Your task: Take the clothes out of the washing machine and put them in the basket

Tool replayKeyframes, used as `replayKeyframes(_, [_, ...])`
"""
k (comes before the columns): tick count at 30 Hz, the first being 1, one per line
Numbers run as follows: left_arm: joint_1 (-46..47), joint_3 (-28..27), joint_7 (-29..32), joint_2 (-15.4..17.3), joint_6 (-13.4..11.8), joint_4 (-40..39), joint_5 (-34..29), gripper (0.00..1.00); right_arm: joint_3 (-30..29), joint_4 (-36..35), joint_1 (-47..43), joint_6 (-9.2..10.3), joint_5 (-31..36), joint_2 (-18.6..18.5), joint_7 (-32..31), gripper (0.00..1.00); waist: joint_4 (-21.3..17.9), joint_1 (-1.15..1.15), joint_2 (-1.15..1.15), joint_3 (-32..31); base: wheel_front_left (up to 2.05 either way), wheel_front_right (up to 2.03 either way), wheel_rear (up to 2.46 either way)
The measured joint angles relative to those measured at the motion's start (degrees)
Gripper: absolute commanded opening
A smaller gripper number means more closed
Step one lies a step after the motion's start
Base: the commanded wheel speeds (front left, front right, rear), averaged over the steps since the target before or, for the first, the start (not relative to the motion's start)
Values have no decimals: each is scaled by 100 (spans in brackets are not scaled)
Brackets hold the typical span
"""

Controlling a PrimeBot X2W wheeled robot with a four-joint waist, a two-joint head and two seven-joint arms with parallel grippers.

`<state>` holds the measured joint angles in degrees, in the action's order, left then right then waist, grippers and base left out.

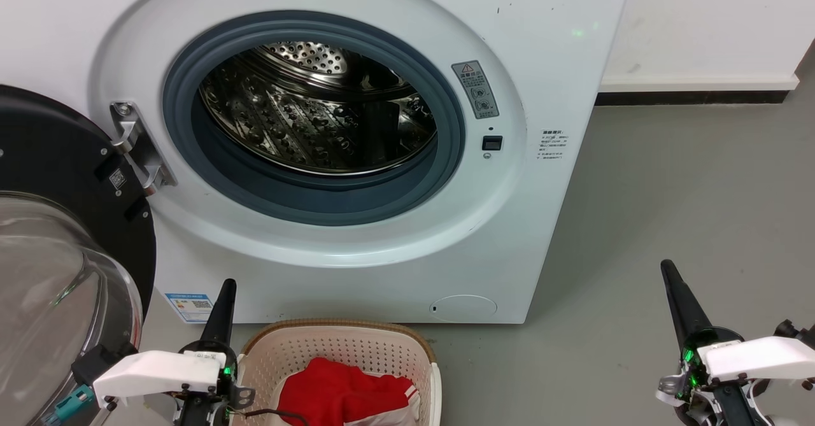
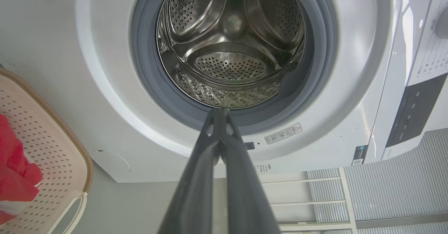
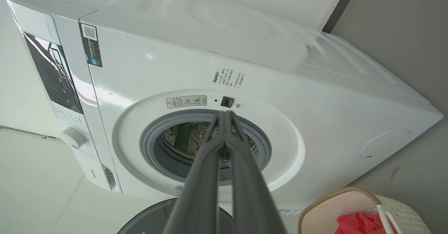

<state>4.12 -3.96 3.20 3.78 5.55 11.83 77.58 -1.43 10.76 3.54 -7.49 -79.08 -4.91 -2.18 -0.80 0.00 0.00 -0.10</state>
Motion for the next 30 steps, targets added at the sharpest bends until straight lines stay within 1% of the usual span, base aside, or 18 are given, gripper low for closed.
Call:
replayKeyframes(11, [74,-70,102,-25,54,76,509,0,-89,102,81,0,-515,3,-83,0,25,0,0,9,0,0,0])
replayKeyframes(12, [84,-93,127,-29,85,94,644,0,-114,131,94,0,-649,4,-98,0,32,0,0,11,0,0,0])
replayKeyframes(30, [175,-207,277,-60,170,209,1368,0,-246,281,206,0,-1391,18,-210,0,73,0,0,25,0,0,0])
